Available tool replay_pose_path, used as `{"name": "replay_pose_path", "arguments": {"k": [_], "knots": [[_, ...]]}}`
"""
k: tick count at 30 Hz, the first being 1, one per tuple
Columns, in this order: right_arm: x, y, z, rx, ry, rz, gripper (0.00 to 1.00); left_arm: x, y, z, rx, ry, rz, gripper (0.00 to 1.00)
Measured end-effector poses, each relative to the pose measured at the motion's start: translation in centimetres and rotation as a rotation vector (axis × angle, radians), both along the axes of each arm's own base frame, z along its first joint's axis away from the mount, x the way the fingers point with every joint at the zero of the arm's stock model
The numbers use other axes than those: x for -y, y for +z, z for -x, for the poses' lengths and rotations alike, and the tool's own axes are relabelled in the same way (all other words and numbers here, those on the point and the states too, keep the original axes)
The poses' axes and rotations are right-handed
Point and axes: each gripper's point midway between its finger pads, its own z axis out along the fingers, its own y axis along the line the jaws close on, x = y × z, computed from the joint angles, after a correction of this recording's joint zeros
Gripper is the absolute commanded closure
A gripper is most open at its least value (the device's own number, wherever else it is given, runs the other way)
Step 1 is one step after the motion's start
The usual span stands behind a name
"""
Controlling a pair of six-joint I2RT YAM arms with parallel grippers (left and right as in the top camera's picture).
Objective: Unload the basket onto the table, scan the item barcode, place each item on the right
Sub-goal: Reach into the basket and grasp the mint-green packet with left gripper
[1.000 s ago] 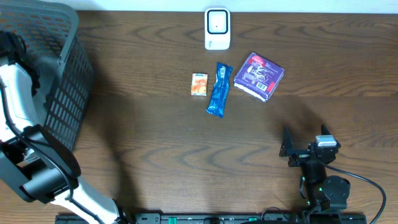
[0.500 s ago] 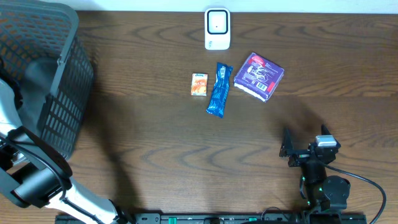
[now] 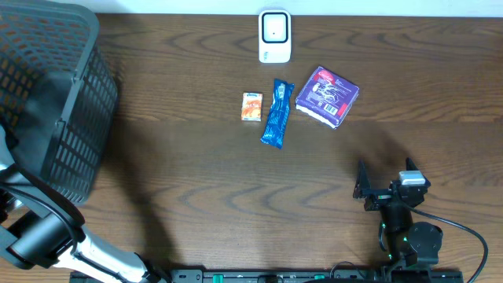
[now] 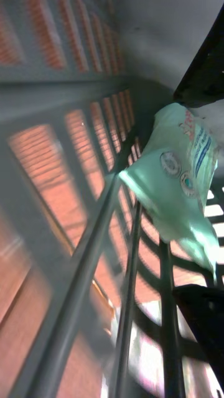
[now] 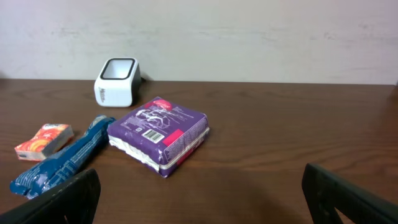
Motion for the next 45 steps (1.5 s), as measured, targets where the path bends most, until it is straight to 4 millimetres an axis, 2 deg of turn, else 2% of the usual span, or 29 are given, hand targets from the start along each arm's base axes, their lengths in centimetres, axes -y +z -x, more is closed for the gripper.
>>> {"name": "replay_pose_path", "arguments": {"k": [3, 5, 7, 9, 11, 13, 16, 17, 22, 26, 28, 29, 30, 31, 32, 33, 39, 42, 45], "knots": [[0.0, 0.0, 0.0, 0.0, 0.0, 0.0, 0.01, 0.3, -1.5, 0.1, -0.007, -0.031, 0.03, 0.11], [0.0, 0.0, 0.0, 0.0, 0.0, 0.0, 0.01, 0.5, -2.3, 0.0, -0.008, -0.046, 0.043, 0.16], [0.0, 0.0, 0.0, 0.0, 0.0, 0.0, 0.01, 0.7, -3.0, 0.1, -0.016, -0.058, 0.051, 0.29], [0.0, 0.0, 0.0, 0.0, 0.0, 0.0, 0.01, 0.9, -3.5, 0.2, -0.019, -0.06, 0.056, 0.5], [0.0, 0.0, 0.0, 0.0, 0.0, 0.0, 0.01, 1.0, -4.0, 0.2, -0.02, -0.07, 0.062, 0.52], [0.0, 0.0, 0.0, 0.0, 0.0, 0.0, 0.01, 1.2, -4.5, 0.3, -0.019, -0.075, 0.069, 0.64], [0.0, 0.0, 0.0, 0.0, 0.0, 0.0, 0.01, 1.4, -4.9, 0.4, -0.022, -0.077, 0.08, 0.92], [0.0, 0.0, 0.0, 0.0, 0.0, 0.0, 0.01, 1.5, -4.9, 0.4, -0.028, -0.081, 0.083, 0.92], [0.0, 0.0, 0.0, 0.0, 0.0, 0.0, 0.01, 2.6, -5.7, 1.0, -0.052, -0.092, 0.145, 0.93], [0.0, 0.0, 0.0, 0.0, 0.0, 0.0, 0.01, 4.5, -6.8, 0.7, -0.029, -0.125, 0.254, 0.92], [0.0, 0.0, 0.0, 0.0, 0.0, 0.0, 0.01, 5.5, -7.3, 0.4, -0.013, -0.144, 0.306, 0.75], [0.0, 0.0, 0.0, 0.0, 0.0, 0.0, 0.01, 6.0, -7.5, 0.2, -0.011, -0.158, 0.329, 0.7], [0.0, 0.0, 0.0, 0.0, 0.0, 0.0, 0.01, 6.4, -7.6, 0.0, -0.008, -0.166, 0.343, 0.57], [0.0, 0.0, 0.0, 0.0, 0.0, 0.0, 0.01, 6.8, -7.6, -0.2, -0.009, -0.178, 0.351, 0.36], [0.0, 0.0, 0.0, 0.0, 0.0, 0.0, 0.01, 7.1, -7.5, -0.4, -0.005, -0.183, 0.353, 0.25], [0.0, 0.0, 0.0, 0.0, 0.0, 0.0, 0.01, 7.3, -7.4, -0.7, 0.002, -0.191, 0.354, 0.22], [0.0, 0.0, 0.0, 0.0, 0.0, 0.0, 0.01, 8.7, -3.9, -3.6, 0.11, -0.261, 0.294, 0.21], [0.0, 0.0, 0.0, 0.0, 0.0, 0.0, 0.01, 9.0, -2.3, -4.3, 0.17, -0.249, 0.265, 0.22], [0.0, 0.0, 0.0, 0.0, 0.0, 0.0, 0.01, 9.3, -2.3, -4.5, 0.211, -0.217, 0.28, 0.22]]}}
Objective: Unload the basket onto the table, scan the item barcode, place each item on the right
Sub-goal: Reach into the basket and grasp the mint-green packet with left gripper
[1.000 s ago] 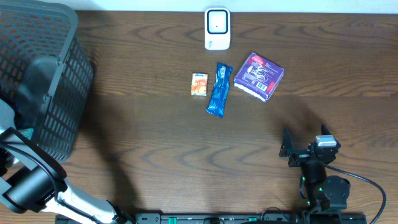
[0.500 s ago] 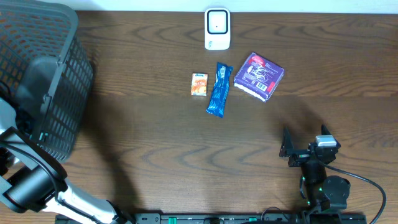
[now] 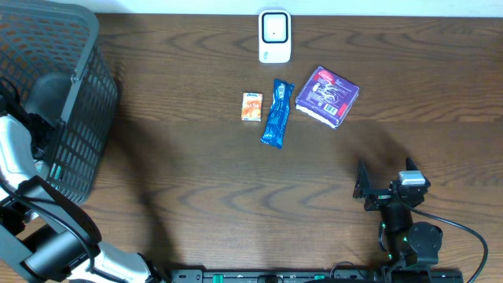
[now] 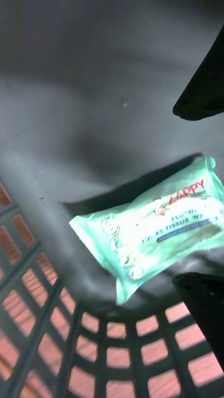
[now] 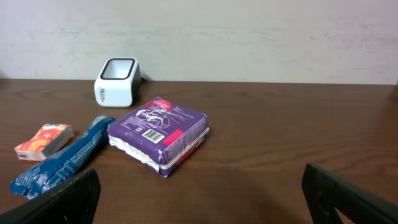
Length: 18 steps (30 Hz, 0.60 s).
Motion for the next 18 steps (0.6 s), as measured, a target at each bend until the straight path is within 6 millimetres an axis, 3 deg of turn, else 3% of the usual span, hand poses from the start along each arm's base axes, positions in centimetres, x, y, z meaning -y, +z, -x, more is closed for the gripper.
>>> {"name": "replay_pose_path", "arguments": {"k": [8, 18], "knots": [[0.0, 0.0, 0.0, 0.0, 0.0, 0.0, 0.01, 0.4, -0.8, -0.4, 0.056, 0.098, 0.054, 0.31], [0.0, 0.0, 0.0, 0.0, 0.0, 0.0, 0.01, 0.8, -6.2, 1.3, -0.061, 0.242, 0.124, 0.31]]}}
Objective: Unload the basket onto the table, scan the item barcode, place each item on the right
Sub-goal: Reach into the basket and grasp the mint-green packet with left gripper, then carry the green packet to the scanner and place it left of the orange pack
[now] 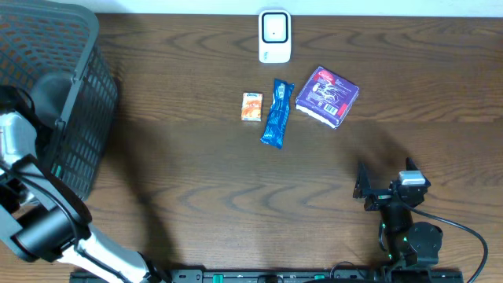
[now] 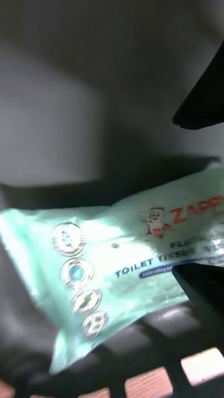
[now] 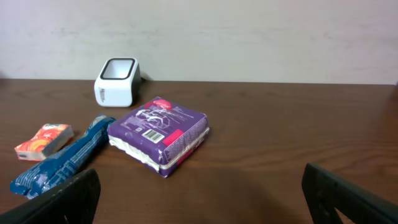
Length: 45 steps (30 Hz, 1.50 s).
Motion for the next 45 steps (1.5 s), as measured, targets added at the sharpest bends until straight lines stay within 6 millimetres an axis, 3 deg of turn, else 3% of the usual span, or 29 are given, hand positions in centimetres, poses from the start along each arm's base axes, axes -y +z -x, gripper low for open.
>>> {"name": "replay_pose_path", "arguments": {"k": [2, 4, 6, 8, 17, 20, 22, 24, 29, 31, 34, 37, 39, 41, 43, 44, 45], "knots": [[0.0, 0.0, 0.0, 0.0, 0.0, 0.0, 0.01, -0.2, -0.7, 0.5, -0.032, 0.008, -0.006, 0.31], [0.0, 0.0, 0.0, 0.0, 0.0, 0.0, 0.01, -0.5, -1.0, 0.9, -0.059, 0.014, -0.021, 0.4], [0.0, 0.0, 0.0, 0.0, 0.0, 0.0, 0.01, -0.8, -1.1, 1.2, -0.08, 0.029, -0.041, 0.73], [0.0, 0.0, 0.0, 0.0, 0.0, 0.0, 0.01, -1.2, -1.1, 1.6, -0.103, 0.036, -0.065, 0.93], [0.0, 0.0, 0.0, 0.0, 0.0, 0.0, 0.01, -1.7, 0.0, 1.9, -0.115, 0.045, -0.099, 0.92], [0.0, 0.0, 0.0, 0.0, 0.0, 0.0, 0.01, -1.1, 1.5, 1.2, -0.039, 0.041, -0.075, 0.93], [0.0, 0.0, 0.0, 0.0, 0.0, 0.0, 0.01, -0.9, 4.2, -0.4, 0.087, 0.03, -0.089, 0.93], [0.0, 0.0, 0.0, 0.0, 0.0, 0.0, 0.01, -0.8, 8.4, -2.3, 0.258, 0.007, -0.123, 0.93], [0.0, 0.0, 0.0, 0.0, 0.0, 0.0, 0.01, 2.0, 22.8, -5.9, 0.753, -0.123, -0.208, 0.93], [0.0, 0.0, 0.0, 0.0, 0.0, 0.0, 0.01, 4.0, 28.3, -6.4, 0.939, -0.18, -0.226, 0.93], [0.0, 0.0, 0.0, 0.0, 0.0, 0.0, 0.01, 7.6, 34.0, -6.9, 1.14, -0.278, -0.212, 0.93], [0.0, 0.0, 0.0, 0.0, 0.0, 0.0, 0.01, 13.7, 38.1, -8.3, 1.295, -0.445, -0.144, 0.93], [0.0, 0.0, 0.0, 0.0, 0.0, 0.0, 0.01, 18.4, 39.1, -9.3, 1.34, -0.565, -0.074, 0.93], [0.0, 0.0, 0.0, 0.0, 0.0, 0.0, 0.01, 24.5, 38.9, -10.6, 1.347, -0.719, 0.021, 0.93], [0.0, 0.0, 0.0, 0.0, 0.0, 0.0, 0.01, 28.5, 37.9, -11.4, 1.315, -0.82, 0.063, 0.93], [0.0, 0.0, 0.0, 0.0, 0.0, 0.0, 0.01, 31.7, 36.5, -12.2, 1.271, -0.9, 0.087, 0.93], [0.0, 0.0, 0.0, 0.0, 0.0, 0.0, 0.01, 33.6, 35.2, -12.8, 1.234, -0.945, 0.097, 0.92]]}}
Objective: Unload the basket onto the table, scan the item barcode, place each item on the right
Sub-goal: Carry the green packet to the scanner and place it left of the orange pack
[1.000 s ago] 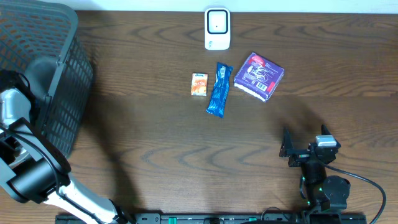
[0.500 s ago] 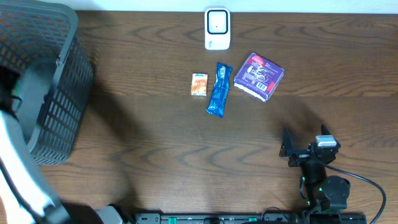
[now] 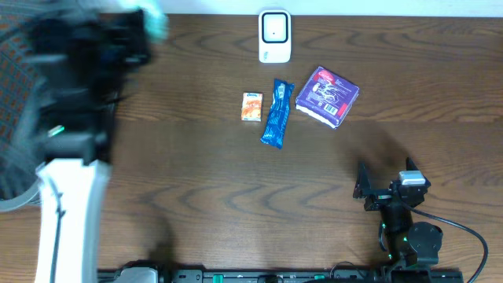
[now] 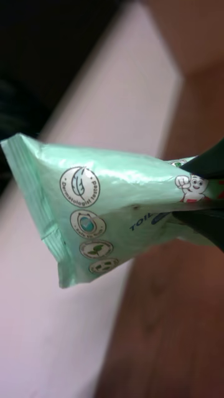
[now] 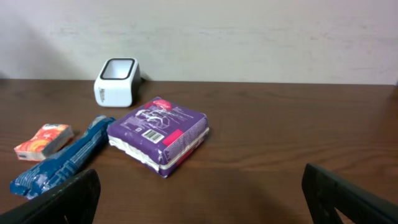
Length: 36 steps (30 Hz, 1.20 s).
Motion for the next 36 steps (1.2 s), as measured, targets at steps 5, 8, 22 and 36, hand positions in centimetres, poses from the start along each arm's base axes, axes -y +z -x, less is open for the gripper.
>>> {"name": "replay_pose_path", "arguments": {"k": [5, 8, 22, 36], "knots": [[0.0, 0.0, 0.0, 0.0, 0.0, 0.0, 0.01, 6.4, -9.3, -3.5, -0.184, -0.063, -0.201, 0.92], [0.0, 0.0, 0.0, 0.0, 0.0, 0.0, 0.01, 8.4, -16.2, -5.3, -0.299, -0.088, -0.342, 0.93], [0.0, 0.0, 0.0, 0.0, 0.0, 0.0, 0.01, 9.9, -35.2, -5.4, -0.679, -0.169, -0.516, 0.55], [0.0, 0.0, 0.0, 0.0, 0.0, 0.0, 0.01, 14.6, -30.4, -4.2, -0.592, -0.288, -0.387, 0.44]]}}
